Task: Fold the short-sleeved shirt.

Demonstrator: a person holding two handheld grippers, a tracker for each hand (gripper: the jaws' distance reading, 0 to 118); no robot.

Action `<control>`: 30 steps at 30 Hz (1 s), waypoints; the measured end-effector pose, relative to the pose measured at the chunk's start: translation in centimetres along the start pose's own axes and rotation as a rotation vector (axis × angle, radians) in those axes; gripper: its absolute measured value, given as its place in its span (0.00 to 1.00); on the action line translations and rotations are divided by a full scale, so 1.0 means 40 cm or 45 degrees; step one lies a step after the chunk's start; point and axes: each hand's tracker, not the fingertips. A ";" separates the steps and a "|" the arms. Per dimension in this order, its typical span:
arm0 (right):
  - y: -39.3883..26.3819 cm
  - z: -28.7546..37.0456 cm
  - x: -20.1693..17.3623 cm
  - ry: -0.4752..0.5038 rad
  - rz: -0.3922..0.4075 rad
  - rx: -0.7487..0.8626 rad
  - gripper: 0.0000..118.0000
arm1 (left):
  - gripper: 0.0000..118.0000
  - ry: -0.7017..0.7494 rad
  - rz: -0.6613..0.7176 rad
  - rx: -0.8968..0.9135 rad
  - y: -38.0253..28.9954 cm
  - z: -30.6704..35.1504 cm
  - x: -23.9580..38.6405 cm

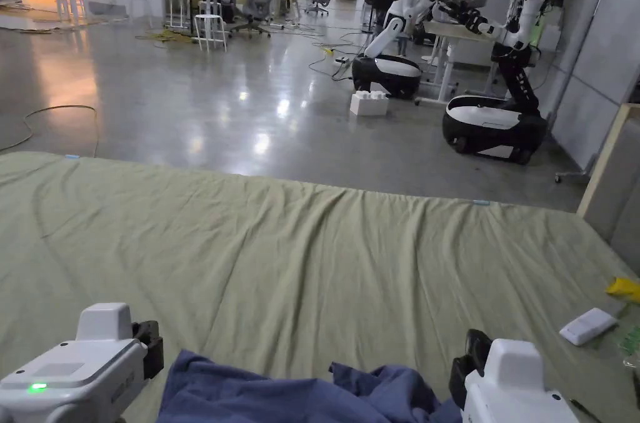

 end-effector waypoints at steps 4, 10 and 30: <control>-0.012 -0.018 0.017 -0.019 0.003 -0.022 0.02 | 0.17 0.010 -0.037 -0.197 0.013 -0.126 0.003; -0.039 -0.047 0.058 -0.055 0.011 -0.074 0.02 | 0.72 -0.029 -0.092 -0.438 -0.016 -0.334 0.011; -0.130 -0.190 0.191 -0.090 -0.079 -0.370 0.28 | 0.04 -0.078 -0.236 -0.534 -0.144 -0.449 0.074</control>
